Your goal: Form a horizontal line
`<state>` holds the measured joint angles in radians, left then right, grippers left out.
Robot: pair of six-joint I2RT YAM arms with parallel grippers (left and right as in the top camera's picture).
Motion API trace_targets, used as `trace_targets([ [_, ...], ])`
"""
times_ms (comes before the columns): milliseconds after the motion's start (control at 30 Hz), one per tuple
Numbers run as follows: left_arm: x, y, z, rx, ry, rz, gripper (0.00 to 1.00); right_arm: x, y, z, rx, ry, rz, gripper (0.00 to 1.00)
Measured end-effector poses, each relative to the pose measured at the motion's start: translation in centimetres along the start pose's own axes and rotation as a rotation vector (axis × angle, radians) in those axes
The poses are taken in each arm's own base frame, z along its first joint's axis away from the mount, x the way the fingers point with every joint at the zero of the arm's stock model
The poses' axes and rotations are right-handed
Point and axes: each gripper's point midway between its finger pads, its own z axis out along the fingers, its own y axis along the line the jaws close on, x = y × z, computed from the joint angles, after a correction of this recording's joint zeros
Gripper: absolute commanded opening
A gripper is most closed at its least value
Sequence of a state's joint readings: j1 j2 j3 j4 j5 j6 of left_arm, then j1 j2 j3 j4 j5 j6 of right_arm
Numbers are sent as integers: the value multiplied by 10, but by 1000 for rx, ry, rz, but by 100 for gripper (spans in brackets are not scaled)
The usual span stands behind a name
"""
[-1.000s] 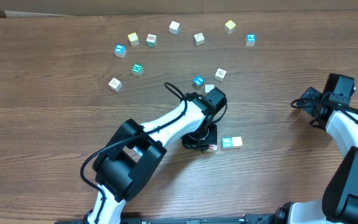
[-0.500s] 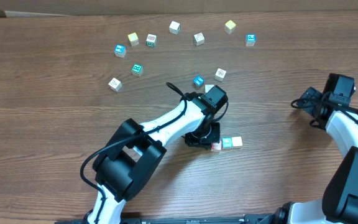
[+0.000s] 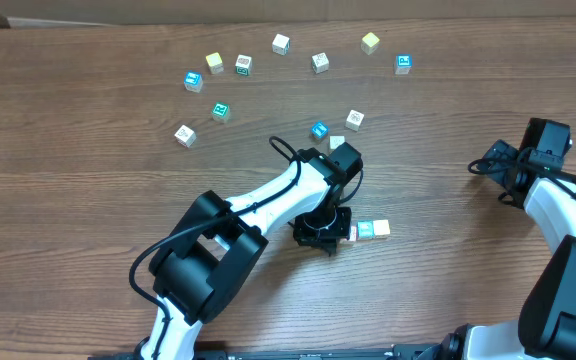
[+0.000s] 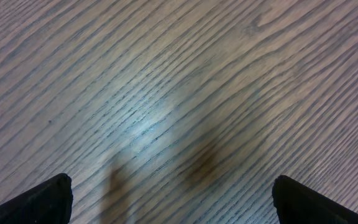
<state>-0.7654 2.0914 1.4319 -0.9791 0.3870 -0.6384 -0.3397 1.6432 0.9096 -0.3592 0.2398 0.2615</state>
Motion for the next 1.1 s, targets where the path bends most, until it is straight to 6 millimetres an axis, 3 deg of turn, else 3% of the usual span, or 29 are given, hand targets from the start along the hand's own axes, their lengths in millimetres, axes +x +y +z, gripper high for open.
trace_targets([
  [533, -9, -24, -1, 116, -22, 53, 4, 0, 0, 0, 0, -1, 0, 100],
  [1100, 13, -25, -2, 143, 81, 36, 4, 0, 0, 0, 0, 0, 0, 100],
])
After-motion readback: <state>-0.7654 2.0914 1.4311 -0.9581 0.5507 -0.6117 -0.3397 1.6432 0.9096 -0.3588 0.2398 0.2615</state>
